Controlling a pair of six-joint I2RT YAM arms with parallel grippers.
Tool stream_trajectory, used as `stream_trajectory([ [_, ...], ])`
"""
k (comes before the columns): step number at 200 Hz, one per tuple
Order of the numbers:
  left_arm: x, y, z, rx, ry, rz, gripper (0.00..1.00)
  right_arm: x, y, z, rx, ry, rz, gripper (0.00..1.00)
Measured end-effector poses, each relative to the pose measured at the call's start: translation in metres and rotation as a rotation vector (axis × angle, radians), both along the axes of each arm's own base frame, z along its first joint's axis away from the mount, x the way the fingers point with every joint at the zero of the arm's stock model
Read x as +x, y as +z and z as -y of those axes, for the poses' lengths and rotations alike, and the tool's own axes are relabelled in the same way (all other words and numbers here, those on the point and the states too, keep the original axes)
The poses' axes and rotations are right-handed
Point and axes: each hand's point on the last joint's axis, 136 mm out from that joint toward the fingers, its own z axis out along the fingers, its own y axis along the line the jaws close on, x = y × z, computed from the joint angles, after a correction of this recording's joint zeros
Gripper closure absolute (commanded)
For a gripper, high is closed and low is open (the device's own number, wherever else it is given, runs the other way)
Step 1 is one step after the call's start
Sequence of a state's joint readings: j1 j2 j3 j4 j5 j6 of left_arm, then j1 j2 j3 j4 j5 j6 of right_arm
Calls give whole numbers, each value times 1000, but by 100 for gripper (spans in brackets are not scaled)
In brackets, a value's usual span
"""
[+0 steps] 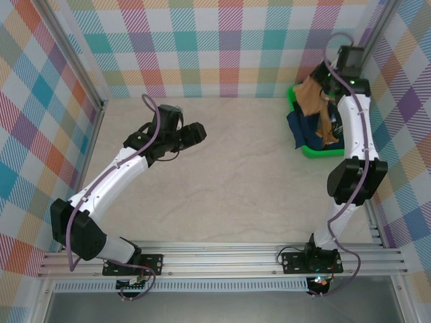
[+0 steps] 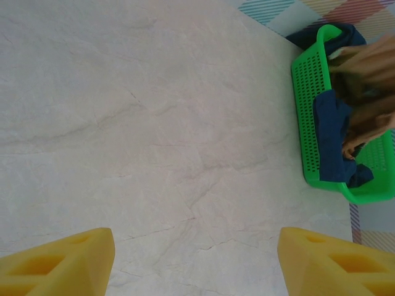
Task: Fold and stack the t-shirts
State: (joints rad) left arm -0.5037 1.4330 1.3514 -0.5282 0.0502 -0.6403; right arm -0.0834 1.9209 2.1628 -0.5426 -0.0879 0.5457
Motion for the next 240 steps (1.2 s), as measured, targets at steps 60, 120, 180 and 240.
stream_trajectory([
  [60,-1,-14,-32,136,124,-33,30,-88,245,-125,61,359,652,100],
  [120,-25,29,-110,284,430,73,31,-164,172,-363,218,915,447,100],
  [180,-85,58,-179,308,662,158,38,-164,-139,-496,187,1073,-333,48],
  [240,-89,-63,-116,249,365,-156,39,-178,-237,-390,60,816,-632,43],
])
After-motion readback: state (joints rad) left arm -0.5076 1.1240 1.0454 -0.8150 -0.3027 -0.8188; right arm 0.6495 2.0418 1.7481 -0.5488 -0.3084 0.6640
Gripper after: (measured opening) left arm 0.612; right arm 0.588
